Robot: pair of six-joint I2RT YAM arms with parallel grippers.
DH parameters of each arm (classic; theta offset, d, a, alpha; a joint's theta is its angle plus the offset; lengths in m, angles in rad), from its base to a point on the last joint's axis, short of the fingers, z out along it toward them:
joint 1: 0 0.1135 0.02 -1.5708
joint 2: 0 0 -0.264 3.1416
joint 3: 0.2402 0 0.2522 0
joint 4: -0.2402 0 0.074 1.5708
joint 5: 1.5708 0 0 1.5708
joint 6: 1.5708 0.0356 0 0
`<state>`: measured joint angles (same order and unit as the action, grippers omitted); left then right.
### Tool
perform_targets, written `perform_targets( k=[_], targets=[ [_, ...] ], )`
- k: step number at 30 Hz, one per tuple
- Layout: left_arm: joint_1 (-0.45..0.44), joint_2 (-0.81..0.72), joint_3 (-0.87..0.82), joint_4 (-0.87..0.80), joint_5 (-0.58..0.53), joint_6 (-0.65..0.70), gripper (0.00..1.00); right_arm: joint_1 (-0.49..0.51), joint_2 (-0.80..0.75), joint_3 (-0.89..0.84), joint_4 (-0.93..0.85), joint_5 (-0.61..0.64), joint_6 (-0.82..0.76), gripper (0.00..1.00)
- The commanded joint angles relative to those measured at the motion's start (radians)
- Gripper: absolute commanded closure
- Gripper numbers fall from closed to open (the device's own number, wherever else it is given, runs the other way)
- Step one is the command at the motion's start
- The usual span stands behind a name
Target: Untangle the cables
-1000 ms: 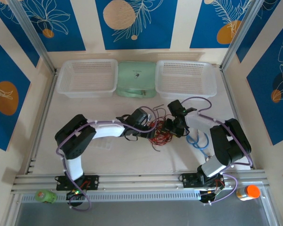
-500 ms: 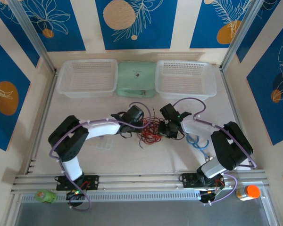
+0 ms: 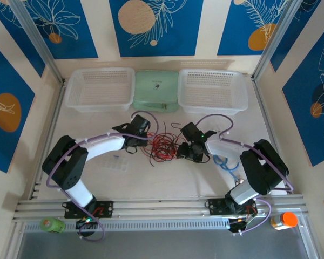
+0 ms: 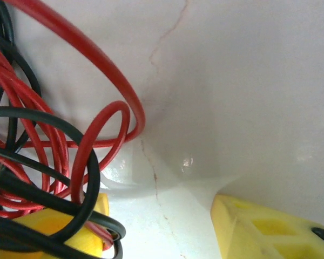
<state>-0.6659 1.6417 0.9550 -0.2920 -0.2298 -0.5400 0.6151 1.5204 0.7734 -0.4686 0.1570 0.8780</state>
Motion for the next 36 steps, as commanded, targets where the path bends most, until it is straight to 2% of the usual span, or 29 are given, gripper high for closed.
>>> perform_targets(
  k=[1, 5, 8, 12, 17, 24, 36],
  targets=[
    [0.026, -0.040, -0.003, -0.060, -0.100, 0.030, 0.82, 0.006, 0.007, -0.028, -0.209, 0.090, -0.014, 0.42],
    [0.026, -0.069, -0.001, -0.088, -0.129, 0.041, 0.77, 0.009, -0.047, -0.037, -0.242, 0.102, -0.013, 0.41],
    [0.025, -0.107, -0.001, -0.090, -0.092, 0.055, 0.64, 0.008, -0.107, -0.024, -0.238, 0.085, -0.026, 0.36],
    [-0.002, -0.168, 0.007, -0.065, 0.002, 0.093, 0.41, 0.003, -0.184, 0.007, -0.181, 0.010, -0.042, 0.31],
    [-0.044, -0.193, 0.054, -0.088, 0.096, 0.136, 0.26, -0.007, -0.165, 0.070, -0.147, -0.024, -0.071, 0.29],
    [-0.102, -0.074, 0.094, -0.096, 0.230, 0.101, 0.24, 0.001, -0.012, 0.154, -0.079, -0.065, -0.097, 0.32],
    [-0.171, 0.132, 0.077, -0.036, 0.293, -0.058, 0.25, 0.056, 0.192, 0.228, -0.038, -0.055, -0.090, 0.38]
  ],
)
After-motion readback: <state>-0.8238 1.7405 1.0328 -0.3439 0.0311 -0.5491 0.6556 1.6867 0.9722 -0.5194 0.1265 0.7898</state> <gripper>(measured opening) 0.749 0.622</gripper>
